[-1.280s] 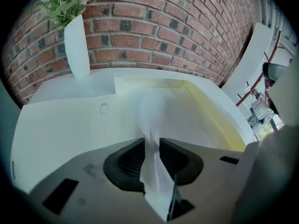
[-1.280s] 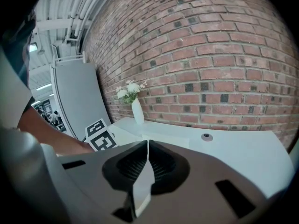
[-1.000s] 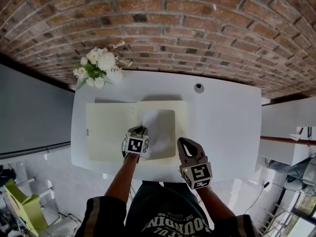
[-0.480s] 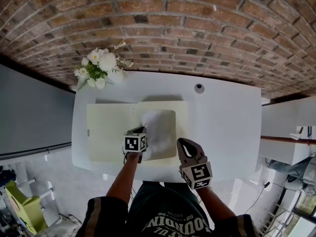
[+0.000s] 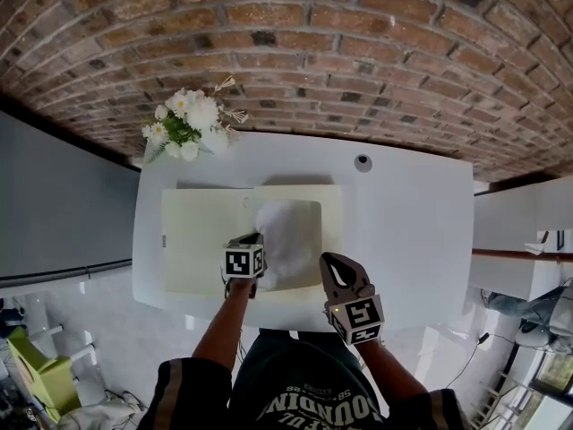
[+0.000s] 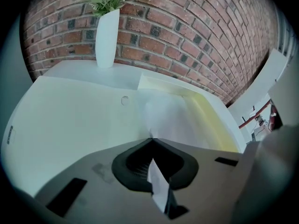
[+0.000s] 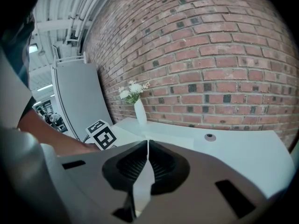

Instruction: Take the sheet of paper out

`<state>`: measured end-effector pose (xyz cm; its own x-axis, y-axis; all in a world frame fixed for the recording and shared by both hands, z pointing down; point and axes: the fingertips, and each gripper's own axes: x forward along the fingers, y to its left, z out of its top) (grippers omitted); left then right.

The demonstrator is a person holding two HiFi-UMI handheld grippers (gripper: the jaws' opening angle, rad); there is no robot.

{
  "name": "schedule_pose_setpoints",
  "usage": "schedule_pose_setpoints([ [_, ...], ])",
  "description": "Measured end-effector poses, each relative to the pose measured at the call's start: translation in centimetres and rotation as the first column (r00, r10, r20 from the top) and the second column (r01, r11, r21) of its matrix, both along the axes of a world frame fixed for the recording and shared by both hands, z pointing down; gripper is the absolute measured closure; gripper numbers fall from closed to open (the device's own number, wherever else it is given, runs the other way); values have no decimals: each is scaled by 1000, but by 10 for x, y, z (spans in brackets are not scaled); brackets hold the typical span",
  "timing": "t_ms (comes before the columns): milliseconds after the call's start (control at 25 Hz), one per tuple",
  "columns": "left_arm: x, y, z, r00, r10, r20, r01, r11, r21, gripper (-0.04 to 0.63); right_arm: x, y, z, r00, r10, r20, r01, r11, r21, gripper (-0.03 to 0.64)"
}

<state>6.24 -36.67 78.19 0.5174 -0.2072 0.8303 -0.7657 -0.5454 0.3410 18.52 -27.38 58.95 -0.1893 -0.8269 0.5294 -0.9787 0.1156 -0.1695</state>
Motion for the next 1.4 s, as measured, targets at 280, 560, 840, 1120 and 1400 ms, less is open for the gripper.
schedule_pose_setpoints([
  [280, -12, -5, -5, 1000, -13, -2, 13, 1000, 2, 583, -7, 3, 4, 1000, -2, 9, 2, 1000, -5, 546],
  [560, -23, -8, -7, 1000, -19, 1, 19, 1000, 6, 584, -15, 2, 1, 1000, -3, 15, 3, 1000, -1, 546],
  [840, -34, -13, -10, 1000, -27, 1, 27, 1000, 14, 584, -20, 3, 0, 1000, -5, 12, 5, 1000, 2, 546],
  [1120, -43, -20, -15, 1000, -25, 6, 25, 999, 26, 583, -25, 3, -1, 1000, -6, 12, 6, 1000, 4, 546],
  [1400, -56, -21, -18, 999, -30, 14, 30, 999, 38, 584, -32, 2, -4, 1000, -13, 10, 13, 1000, 10, 546],
])
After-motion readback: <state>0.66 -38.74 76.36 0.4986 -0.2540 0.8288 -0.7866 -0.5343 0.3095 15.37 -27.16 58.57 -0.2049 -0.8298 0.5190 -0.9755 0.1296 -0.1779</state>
